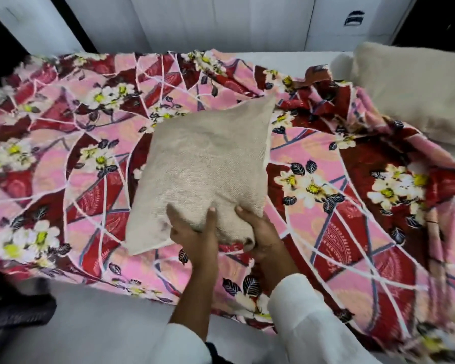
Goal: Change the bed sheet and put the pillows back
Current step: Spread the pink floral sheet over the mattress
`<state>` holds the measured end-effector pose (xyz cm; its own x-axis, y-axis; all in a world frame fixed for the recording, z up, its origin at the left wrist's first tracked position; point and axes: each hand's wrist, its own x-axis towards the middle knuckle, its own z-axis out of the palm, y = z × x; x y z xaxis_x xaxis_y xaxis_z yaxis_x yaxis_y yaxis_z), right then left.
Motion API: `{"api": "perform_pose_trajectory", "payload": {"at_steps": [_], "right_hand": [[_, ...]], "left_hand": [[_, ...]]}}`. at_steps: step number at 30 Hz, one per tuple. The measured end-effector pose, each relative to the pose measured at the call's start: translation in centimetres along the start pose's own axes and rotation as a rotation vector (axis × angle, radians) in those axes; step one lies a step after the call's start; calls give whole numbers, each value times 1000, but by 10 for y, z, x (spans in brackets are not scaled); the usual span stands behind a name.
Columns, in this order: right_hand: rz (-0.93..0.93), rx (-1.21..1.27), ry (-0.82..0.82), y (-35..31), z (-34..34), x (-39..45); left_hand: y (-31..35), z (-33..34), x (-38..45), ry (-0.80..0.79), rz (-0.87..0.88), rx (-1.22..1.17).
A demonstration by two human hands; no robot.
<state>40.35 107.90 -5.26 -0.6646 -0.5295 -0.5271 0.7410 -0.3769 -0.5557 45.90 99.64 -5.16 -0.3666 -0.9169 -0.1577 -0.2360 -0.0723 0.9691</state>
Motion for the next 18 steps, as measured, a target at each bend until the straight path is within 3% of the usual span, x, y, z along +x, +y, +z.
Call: {"api": "perform_pose_trajectory", "payload": {"at_steps": [4,9,12,14,18], "right_hand": [[-30,22,91,-48,-51,-44],[-140,93,332,-110,-136,-105],[-177,85,437,-134,-191,-143],[-148,-18,551,-137,-228,-156],[-96,-520,853,-134,-266,-145]], "left_hand": [[11,37,-69,-148,167,52],[21,90,-145,-373,549,123],[11,113,-198,-541,597,209],[0,120,-221,-624,646,345],[1,138,-231,-773,967,569]]}}
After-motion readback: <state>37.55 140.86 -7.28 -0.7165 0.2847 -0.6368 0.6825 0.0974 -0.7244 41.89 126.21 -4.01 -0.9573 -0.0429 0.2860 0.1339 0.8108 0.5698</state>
